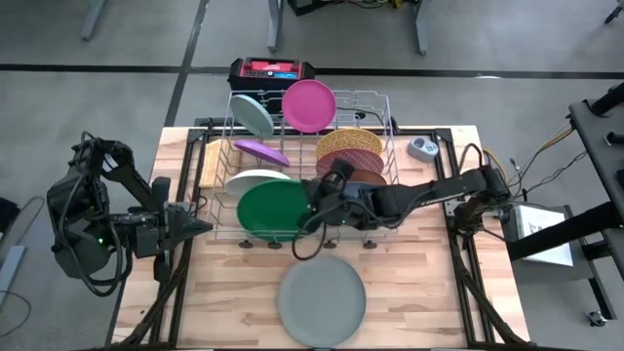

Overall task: Sort dishes
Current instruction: Put the green plate into the dishwasher rack

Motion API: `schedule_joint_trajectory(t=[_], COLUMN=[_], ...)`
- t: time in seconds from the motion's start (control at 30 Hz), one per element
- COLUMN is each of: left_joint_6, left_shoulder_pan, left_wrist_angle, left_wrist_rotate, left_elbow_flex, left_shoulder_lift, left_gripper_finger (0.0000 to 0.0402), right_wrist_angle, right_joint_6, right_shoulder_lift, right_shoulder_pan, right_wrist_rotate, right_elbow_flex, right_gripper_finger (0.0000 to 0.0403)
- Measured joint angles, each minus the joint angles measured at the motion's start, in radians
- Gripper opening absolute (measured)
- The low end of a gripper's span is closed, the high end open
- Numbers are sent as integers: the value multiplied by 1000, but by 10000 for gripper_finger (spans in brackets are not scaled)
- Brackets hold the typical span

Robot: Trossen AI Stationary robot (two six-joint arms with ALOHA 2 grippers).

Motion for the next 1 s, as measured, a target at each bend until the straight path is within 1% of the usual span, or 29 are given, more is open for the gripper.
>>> schedule_joint_trajectory(t=[0.07, 0.13, 0.2, 0.3, 0.4, 0.57, 0.7, 0.8, 0.9, 1.0], left_joint_6=[0, 0, 0, 0, 0, 0, 0, 0, 0, 0], left_shoulder_pan=[0, 0, 0, 0, 0, 0, 0, 0, 0, 0], left_wrist_angle=[-5, -5, -5, -9, -13, -14, -14, -14, -14, -14], left_wrist_rotate=[0, 0, 0, 2, 13, 13, 14, 14, 14, 14], left_elbow_flex=[0, 0, 0, -1, -4, -23, -48, -55, -55, -55], left_shoulder_lift=[0, 0, 0, 0, 0, 2, 2, 6, 13, 14], left_gripper_finger=[0, 0, 0, 0, 0, 0, 0, 0, 0, 0], right_wrist_angle=[-109, -177, -202, -244, -261, -231, -144, -71, -51, -75], right_joint_6=[80, 129, 158, 213, 251, 245, 192, 161, 127, 121], right_shoulder_lift=[4, 17, 31, 34, 51, 70, 76, 84, 87, 77], right_shoulder_pan=[-3, -7, -6, -4, -5, -5, -9, -19, -24, -23], right_wrist_rotate=[5, 7, -1, -44, -44, -83, -110, -157, -164, -151], right_elbow_flex=[29, 35, 29, 23, 12, -1, -1, 0, 0, 30], right_gripper_finger=[0, 0, 0, 0, 0, 0, 0, 0, 0, 0])
